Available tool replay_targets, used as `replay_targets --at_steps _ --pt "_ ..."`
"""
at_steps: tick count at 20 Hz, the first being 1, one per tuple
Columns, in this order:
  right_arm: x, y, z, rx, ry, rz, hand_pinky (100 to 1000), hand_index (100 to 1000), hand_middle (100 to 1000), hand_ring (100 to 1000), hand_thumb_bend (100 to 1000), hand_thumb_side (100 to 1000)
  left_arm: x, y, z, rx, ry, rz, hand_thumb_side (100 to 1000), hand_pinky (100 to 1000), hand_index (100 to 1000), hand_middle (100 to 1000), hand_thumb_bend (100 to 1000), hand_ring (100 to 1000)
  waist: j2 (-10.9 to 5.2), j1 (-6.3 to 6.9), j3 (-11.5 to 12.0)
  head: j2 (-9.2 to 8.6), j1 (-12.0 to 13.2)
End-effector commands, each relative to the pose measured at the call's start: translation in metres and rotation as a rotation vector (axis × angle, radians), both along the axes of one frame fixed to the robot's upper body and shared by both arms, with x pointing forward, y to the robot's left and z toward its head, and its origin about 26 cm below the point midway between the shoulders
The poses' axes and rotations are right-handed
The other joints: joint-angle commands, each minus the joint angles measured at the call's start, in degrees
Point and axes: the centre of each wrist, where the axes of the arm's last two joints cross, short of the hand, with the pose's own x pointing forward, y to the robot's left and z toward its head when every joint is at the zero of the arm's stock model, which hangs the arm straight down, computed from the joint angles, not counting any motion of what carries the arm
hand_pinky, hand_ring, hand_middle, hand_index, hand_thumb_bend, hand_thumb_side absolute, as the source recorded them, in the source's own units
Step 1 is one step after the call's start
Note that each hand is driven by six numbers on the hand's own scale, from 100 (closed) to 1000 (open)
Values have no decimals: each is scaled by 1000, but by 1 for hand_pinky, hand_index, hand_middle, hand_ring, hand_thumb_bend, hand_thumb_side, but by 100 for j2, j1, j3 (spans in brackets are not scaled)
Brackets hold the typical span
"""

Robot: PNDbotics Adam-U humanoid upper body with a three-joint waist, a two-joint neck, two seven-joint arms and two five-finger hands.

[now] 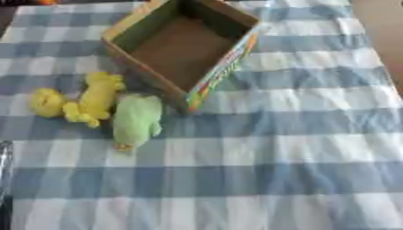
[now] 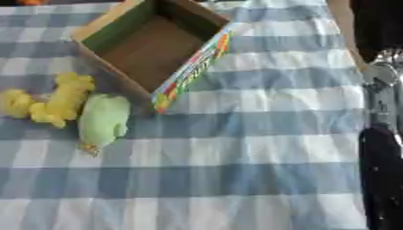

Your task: Pick up objects on the table and place them in the box.

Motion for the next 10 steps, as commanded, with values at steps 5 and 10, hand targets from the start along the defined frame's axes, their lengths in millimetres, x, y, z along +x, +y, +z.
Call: replay_targets --at_steps 5,10 --pt "-5 0 6 -4 -28 -1 817 823 507 789 100 508 -2 0 7 7 -24 -1 695 571 794 661 100 591 -147 -10 5 -86 22" --pt "-5 0 6 -4 -29 2 817 823 507 789 100 508 -2 0 7 8 -25 -2 695 571 795 662 100 591 -151 -12 2 -98 19"
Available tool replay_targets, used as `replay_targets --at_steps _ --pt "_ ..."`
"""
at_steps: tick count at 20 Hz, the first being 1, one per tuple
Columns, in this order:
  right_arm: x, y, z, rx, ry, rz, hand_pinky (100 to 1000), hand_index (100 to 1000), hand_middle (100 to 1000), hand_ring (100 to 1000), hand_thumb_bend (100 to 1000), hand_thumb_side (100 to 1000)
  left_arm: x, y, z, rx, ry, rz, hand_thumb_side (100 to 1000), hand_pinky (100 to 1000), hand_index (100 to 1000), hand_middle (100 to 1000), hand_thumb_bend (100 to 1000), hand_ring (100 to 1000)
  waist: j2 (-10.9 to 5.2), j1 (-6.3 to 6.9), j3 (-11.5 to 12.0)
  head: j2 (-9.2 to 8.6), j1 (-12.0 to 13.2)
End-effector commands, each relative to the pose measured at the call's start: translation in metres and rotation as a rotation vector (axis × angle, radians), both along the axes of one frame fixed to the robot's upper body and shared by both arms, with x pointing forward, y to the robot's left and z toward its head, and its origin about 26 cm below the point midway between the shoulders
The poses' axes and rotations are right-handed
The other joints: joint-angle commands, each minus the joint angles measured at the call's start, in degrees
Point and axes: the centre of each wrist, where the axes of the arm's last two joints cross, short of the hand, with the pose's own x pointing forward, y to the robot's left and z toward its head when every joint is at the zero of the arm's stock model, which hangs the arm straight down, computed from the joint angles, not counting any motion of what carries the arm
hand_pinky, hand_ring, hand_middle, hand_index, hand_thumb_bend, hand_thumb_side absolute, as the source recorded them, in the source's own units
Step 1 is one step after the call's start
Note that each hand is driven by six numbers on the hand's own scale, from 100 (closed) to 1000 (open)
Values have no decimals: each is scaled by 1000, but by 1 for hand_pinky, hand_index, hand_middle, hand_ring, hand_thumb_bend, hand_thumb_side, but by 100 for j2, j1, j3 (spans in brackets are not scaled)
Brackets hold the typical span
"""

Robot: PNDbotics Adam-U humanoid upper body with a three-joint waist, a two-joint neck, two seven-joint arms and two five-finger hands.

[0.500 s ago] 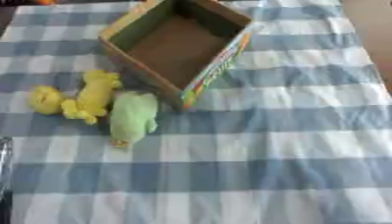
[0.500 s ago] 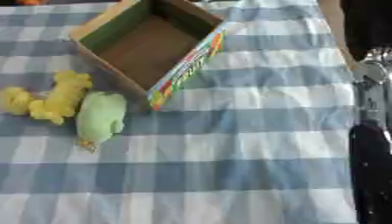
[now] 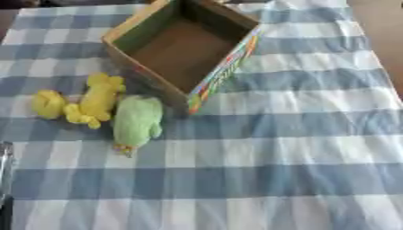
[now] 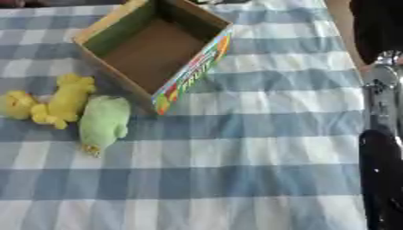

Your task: Pick up objects on the table and place them in the box.

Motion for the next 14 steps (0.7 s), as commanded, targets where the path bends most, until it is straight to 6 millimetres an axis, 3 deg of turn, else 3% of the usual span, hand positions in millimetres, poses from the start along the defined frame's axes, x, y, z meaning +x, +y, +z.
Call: replay_targets --at_steps 1,7,14 --pt "-5 0 7 -5 -29 2 817 823 507 789 100 508 -2 0 7 8 -24 -3 696 571 795 662 100 591 -147 -8 2 -56 16" --pt "-5 1 7 -7 -28 6 817 823 507 789 100 508 -3 4 10 26 -11 30 677 561 801 662 100 586 -155 -3 -4 -40 -7" --pt "-4 2 6 -11 -26 11 817 823 507 789 100 511 -2 17 32 214 27 131 560 563 837 681 100 597 -186 11 -35 -22 -68"
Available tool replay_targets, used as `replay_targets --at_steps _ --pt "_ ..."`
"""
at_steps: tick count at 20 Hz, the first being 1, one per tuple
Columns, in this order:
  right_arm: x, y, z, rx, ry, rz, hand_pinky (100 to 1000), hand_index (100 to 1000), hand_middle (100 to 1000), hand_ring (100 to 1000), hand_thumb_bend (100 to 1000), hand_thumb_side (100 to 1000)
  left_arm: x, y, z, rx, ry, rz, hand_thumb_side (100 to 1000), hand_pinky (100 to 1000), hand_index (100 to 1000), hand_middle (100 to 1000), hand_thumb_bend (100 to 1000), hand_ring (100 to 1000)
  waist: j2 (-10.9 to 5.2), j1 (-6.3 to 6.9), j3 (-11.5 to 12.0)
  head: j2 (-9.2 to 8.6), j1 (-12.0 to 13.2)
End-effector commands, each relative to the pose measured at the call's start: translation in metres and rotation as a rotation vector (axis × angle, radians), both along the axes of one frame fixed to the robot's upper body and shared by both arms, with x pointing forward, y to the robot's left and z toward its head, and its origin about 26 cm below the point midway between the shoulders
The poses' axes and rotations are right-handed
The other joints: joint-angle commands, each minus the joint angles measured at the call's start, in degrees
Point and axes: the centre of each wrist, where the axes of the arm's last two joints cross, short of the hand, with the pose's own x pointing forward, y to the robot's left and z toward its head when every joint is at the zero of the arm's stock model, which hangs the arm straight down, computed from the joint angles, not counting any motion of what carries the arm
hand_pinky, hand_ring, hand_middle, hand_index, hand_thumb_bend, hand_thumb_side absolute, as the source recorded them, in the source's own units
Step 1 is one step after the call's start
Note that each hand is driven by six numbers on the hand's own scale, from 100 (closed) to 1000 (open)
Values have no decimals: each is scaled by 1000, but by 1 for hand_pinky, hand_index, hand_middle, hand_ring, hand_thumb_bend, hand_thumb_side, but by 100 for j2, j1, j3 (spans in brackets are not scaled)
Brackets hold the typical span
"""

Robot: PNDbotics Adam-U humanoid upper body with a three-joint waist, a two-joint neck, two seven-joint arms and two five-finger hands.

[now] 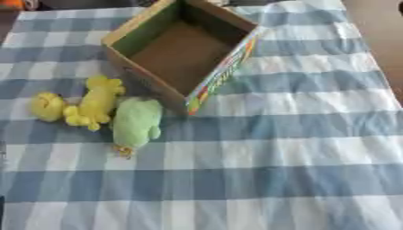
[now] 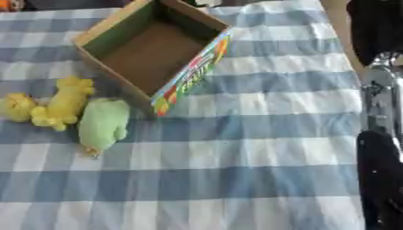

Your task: Pick up objects on the table and place them in the box.

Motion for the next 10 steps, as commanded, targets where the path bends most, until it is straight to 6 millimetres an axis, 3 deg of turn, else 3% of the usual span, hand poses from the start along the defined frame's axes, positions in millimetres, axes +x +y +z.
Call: replay_targets --at_steps 1,10 --pt "-4 1 7 -13 -31 6 817 823 507 789 100 511 -3 8 21 127 -9 58 543 564 843 685 100 601 -148 0 -8 -24 -34" --pt "-3 2 8 -17 -34 14 817 822 507 789 100 515 -7 23 49 435 75 212 449 587 891 727 100 643 -152 -10 -63 24 2"
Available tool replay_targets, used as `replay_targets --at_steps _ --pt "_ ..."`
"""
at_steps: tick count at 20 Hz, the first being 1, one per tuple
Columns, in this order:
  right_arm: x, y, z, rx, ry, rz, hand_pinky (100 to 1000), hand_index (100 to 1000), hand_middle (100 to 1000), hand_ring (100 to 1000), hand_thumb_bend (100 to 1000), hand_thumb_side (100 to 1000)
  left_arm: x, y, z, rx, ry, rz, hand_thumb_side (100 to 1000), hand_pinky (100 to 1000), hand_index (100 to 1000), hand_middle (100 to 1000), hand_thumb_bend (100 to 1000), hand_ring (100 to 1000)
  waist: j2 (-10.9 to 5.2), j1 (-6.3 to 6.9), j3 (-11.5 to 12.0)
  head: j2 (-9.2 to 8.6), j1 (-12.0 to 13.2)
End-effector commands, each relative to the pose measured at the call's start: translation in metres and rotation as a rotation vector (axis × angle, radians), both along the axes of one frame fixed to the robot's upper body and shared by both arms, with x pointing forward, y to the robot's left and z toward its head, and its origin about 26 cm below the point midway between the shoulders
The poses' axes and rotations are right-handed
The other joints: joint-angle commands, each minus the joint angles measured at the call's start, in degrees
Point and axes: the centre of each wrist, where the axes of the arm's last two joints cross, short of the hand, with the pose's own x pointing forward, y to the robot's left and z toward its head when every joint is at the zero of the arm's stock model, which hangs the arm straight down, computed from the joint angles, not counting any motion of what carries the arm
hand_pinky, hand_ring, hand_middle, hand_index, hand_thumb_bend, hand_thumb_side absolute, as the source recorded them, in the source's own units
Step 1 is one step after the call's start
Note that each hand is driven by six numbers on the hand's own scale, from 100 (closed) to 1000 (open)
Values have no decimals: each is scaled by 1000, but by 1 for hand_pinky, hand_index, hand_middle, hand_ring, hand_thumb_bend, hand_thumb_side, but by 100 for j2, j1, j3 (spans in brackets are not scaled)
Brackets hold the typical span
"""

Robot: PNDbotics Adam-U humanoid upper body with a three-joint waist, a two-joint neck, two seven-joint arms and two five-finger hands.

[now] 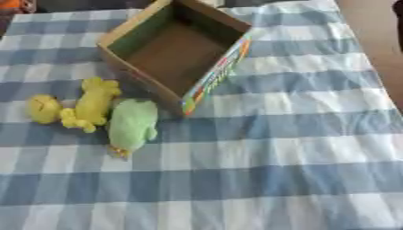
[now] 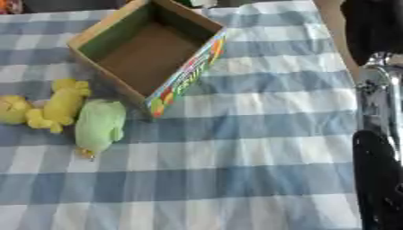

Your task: Pick up objects on the table and place them in the box.

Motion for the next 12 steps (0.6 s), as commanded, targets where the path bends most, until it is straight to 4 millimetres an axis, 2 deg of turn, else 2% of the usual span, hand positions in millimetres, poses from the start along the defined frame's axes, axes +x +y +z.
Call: replay_targets --at_steps 1,8,12 --pt "-3 1 8 -11 -32 8 817 823 507 789 100 515 -5 5 19 129 0 59 440 592 898 735 100 652 -132 -14 -12 22 32" --pt "-2 2 7 -10 -31 15 816 822 507 789 100 516 3 14 26 348 114 135 324 639 940 777 100 726 -156 -24 -34 -9 61" --pt "-1 3 6 -11 -27 18 816 822 507 789 100 515 19 21 18 463 212 143 279 670 969 812 100 773 -170 -20 -46 -47 68"
